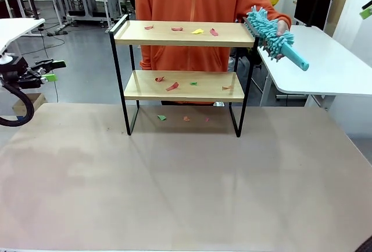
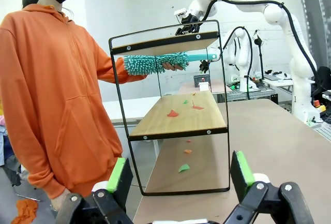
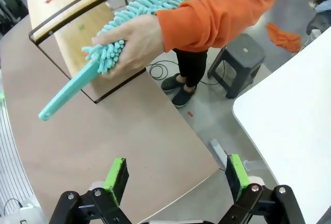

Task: Clean the shelf.
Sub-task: Pick up the Duster handed by the human.

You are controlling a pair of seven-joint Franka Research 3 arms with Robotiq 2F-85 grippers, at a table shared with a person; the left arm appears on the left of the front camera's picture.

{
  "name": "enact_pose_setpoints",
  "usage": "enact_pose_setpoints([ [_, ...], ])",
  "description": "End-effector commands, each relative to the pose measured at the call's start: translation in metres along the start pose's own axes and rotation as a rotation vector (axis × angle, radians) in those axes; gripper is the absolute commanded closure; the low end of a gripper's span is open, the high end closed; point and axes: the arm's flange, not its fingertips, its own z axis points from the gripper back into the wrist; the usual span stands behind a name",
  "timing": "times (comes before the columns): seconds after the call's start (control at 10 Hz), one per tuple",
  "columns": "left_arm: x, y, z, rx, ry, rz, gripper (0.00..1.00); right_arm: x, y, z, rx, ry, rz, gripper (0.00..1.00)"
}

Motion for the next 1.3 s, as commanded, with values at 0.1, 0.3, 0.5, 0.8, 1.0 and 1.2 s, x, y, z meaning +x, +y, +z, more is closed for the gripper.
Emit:
enact_pose_setpoints([
  [0.1, 0.001, 0.000, 0.000, -0.001, 0.004, -0.015, 0.00, 0.047, 0.096, 0.004, -0.192, 0.025, -0.165, 0.00],
  [0.3, 0.001, 0.000, 0.000, -0.001, 0.004, -0.015, 0.00, 0.071, 0.147, -0.001, -0.183, 0.092, -0.270, 0.00],
  [0.5, 0.001, 0.000, 0.000, -0.001, 0.004, -0.015, 0.00, 0.081, 0.202, -0.008, -0.284, 0.164, -0.386, 0.00],
  [0.8, 0.001, 0.000, 0.000, -0.001, 0.004, -0.015, 0.00, 0.070, 0.255, -0.012, -0.296, 0.141, -0.471, 0.00],
  [1.0, 0.001, 0.000, 0.000, -0.001, 0.004, -0.015, 0.00, 0.055, 0.277, -0.048, -0.327, 0.137, -0.463, 0.00],
  [1.2, 0.001, 0.000, 0.000, -0.001, 0.004, -0.015, 0.00, 0.056, 0.274, -0.070, -0.275, 0.187, -0.528, 0.00],
])
